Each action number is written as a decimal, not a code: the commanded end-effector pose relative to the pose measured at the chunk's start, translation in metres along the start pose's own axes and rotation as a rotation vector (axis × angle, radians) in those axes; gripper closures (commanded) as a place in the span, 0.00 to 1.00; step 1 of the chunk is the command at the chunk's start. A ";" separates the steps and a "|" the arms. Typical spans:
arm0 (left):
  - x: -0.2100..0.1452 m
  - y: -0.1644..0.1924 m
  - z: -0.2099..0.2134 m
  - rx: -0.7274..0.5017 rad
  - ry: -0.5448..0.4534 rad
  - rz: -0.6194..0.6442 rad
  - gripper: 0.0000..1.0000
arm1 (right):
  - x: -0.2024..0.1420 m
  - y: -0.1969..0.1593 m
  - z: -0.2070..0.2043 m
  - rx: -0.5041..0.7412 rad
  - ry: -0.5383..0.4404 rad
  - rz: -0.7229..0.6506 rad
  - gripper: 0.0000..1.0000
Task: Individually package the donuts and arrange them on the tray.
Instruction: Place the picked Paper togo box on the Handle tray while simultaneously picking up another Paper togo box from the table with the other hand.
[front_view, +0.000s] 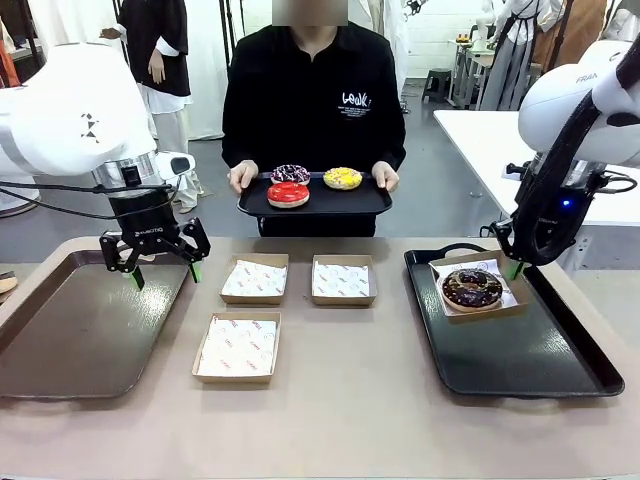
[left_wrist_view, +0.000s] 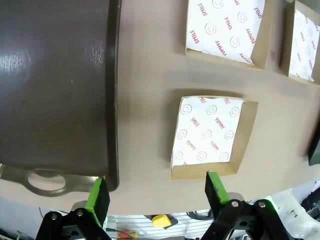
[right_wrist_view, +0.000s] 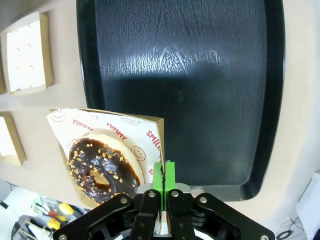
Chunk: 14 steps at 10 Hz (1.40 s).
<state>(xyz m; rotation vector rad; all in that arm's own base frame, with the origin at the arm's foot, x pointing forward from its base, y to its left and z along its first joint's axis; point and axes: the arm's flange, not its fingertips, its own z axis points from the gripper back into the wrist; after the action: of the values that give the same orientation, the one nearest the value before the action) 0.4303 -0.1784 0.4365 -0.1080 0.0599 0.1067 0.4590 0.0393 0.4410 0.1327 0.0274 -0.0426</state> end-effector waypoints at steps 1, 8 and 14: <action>0.000 0.001 0.006 0.010 0.030 -0.015 0.00 | 0.001 -0.001 0.002 0.001 -0.005 -0.002 0.99; -0.036 -0.039 -0.028 0.163 -0.195 0.185 0.00 | -0.026 -0.006 -0.018 -0.020 -0.059 -0.048 0.99; -0.048 -0.050 -0.055 0.159 -0.261 0.202 0.00 | -0.052 -0.014 -0.059 -0.093 -0.005 -0.024 0.99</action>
<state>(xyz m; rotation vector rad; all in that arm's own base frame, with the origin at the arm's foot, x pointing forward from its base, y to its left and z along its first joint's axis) 0.3884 -0.2315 0.3994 0.0556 -0.1377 0.2902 0.4065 0.0326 0.3851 0.0493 0.0561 -0.0462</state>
